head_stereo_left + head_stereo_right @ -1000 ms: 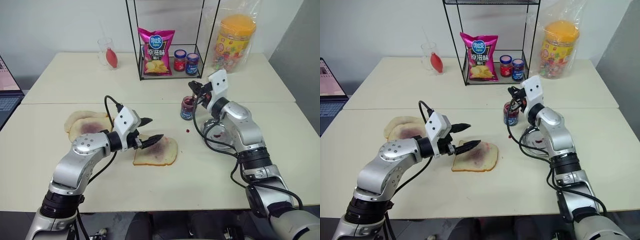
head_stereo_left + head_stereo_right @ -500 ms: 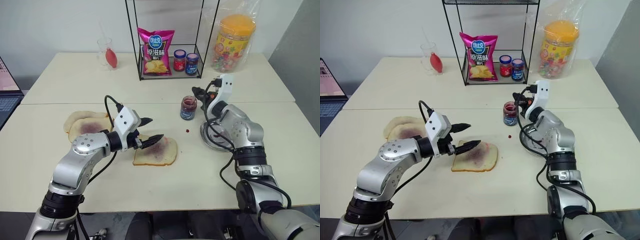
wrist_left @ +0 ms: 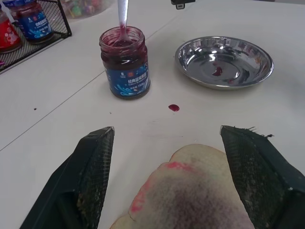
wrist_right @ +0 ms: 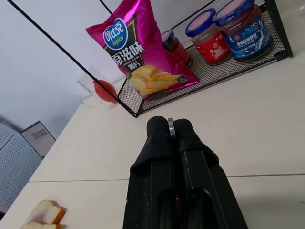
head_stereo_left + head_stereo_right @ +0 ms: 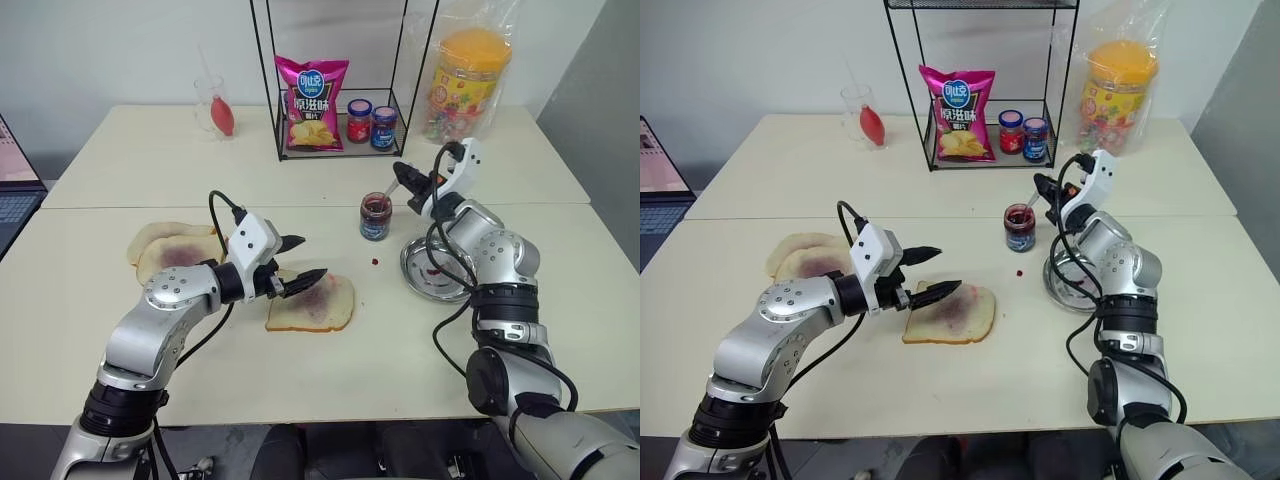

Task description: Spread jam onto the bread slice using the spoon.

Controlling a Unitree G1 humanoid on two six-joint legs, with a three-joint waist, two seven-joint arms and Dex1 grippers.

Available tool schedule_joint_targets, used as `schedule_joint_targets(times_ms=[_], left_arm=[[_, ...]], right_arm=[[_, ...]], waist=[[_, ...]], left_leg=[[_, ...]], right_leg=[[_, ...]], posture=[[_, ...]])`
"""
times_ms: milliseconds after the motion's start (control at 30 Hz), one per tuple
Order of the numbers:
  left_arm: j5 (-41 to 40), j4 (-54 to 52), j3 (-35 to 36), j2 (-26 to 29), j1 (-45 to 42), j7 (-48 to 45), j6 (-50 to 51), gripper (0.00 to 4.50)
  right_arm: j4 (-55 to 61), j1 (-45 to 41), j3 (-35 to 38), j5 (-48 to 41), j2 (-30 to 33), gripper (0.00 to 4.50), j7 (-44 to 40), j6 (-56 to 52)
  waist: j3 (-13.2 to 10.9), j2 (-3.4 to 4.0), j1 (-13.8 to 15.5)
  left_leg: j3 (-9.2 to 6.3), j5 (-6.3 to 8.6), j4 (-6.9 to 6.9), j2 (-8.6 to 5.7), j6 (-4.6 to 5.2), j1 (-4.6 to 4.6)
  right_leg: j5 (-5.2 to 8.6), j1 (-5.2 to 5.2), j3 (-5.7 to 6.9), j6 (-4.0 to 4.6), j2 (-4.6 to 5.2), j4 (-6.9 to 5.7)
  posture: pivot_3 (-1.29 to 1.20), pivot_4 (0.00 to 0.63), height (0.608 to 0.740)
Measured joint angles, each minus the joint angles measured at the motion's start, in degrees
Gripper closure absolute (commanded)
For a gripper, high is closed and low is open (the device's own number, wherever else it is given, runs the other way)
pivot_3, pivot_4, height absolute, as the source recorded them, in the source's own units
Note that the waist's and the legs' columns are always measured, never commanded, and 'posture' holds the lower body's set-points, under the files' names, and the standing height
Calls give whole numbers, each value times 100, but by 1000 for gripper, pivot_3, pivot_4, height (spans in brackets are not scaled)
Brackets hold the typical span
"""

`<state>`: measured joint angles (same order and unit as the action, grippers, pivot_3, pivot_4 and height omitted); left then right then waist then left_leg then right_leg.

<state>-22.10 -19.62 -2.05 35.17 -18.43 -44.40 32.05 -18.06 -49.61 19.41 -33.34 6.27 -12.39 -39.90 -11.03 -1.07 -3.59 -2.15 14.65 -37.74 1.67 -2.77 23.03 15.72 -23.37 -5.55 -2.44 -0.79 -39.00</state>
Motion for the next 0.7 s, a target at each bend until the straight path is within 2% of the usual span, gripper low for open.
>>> schedule_joint_targets(times_ms=[700], left_arm=[[77,0,0,-1,-19,-5,-3,798]], right_arm=[[0,-14,136,-204,166,4482,121,-27]], waist=[[0,0,-6]], left_leg=[[1,0,0,0,0,0]], right_leg=[[0,0,-1,0,0,1]], posture=[[0,150,740]])
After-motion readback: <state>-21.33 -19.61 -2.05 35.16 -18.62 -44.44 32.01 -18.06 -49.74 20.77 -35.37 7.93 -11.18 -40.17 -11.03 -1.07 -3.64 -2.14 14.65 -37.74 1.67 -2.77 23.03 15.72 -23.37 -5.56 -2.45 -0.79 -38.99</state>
